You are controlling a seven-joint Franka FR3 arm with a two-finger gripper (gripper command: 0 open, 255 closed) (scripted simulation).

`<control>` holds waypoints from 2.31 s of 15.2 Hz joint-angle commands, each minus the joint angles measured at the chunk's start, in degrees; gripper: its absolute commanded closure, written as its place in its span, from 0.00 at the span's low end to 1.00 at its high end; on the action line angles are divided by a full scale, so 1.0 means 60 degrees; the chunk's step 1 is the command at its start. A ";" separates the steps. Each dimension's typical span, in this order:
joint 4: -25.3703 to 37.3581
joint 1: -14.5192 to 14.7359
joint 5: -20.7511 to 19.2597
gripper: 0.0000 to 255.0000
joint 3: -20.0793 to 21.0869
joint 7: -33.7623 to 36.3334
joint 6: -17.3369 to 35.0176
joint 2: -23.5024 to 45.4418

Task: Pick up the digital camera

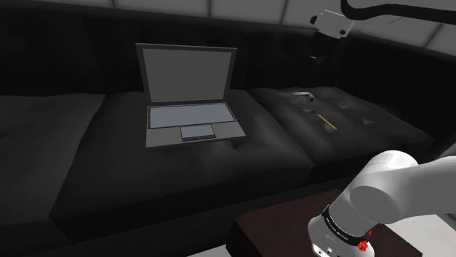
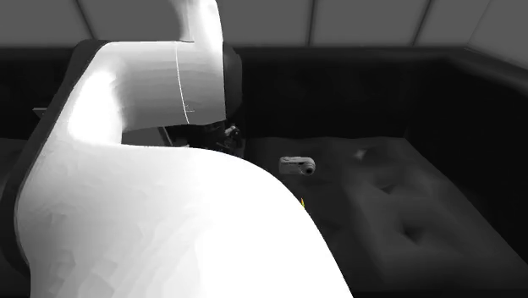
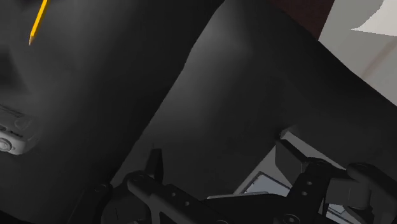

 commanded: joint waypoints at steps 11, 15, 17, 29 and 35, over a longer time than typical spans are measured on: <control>0.1272 0.0202 -0.0707 0.00 -0.3035 -0.4664 0.0763 0.2807; 0.2137 0.0365 -0.0440 0.00 -0.3990 -0.6318 0.0985 0.4241; 0.2654 0.0412 -0.0158 0.00 -0.4432 -0.7198 0.1065 0.5069; 0.6000 -0.0808 0.2244 0.00 -0.5194 -1.1521 0.0941 0.9981; 0.5498 -0.0822 0.2384 0.00 -0.5128 -1.1602 0.1584 1.0167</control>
